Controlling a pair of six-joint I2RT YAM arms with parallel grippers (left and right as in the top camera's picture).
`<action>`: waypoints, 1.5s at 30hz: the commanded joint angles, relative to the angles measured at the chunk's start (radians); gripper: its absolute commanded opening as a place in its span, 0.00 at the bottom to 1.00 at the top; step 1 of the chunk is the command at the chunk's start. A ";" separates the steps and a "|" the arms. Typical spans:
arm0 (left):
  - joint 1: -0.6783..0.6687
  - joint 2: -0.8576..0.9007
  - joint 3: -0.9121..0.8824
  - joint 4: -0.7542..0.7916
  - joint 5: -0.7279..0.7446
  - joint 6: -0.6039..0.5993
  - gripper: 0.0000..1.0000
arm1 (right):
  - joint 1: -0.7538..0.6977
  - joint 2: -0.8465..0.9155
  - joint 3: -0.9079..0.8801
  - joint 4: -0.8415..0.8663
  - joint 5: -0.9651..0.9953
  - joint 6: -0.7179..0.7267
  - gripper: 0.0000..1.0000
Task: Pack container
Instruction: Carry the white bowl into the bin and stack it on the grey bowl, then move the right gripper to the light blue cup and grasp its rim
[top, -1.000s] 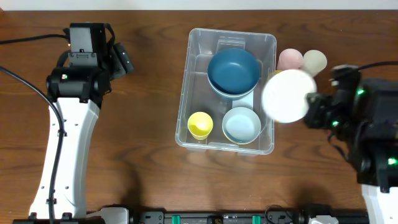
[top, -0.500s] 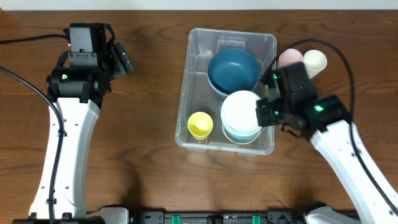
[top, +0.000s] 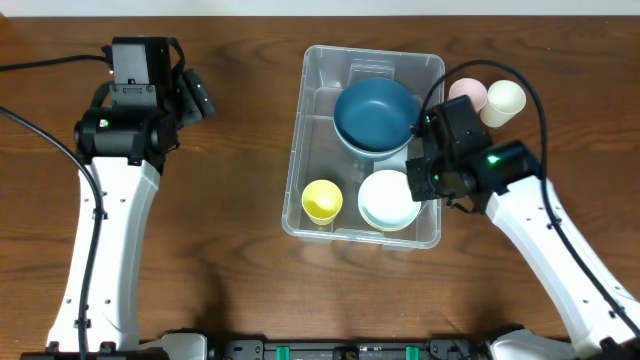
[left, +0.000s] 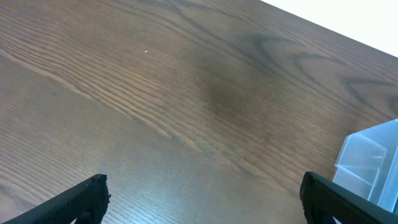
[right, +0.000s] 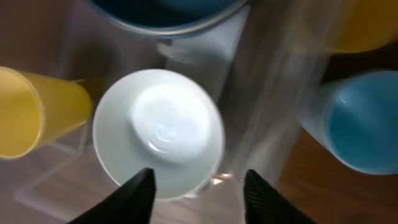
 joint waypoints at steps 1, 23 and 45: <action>0.004 0.004 0.011 -0.003 -0.008 0.002 0.98 | -0.078 -0.081 0.057 -0.003 0.077 0.039 0.53; 0.004 0.004 0.011 -0.003 -0.008 0.002 0.98 | -0.454 0.115 0.061 0.057 0.031 0.058 0.63; 0.004 0.004 0.011 -0.003 -0.008 0.002 0.98 | -0.454 0.384 0.060 0.108 0.031 -0.042 0.09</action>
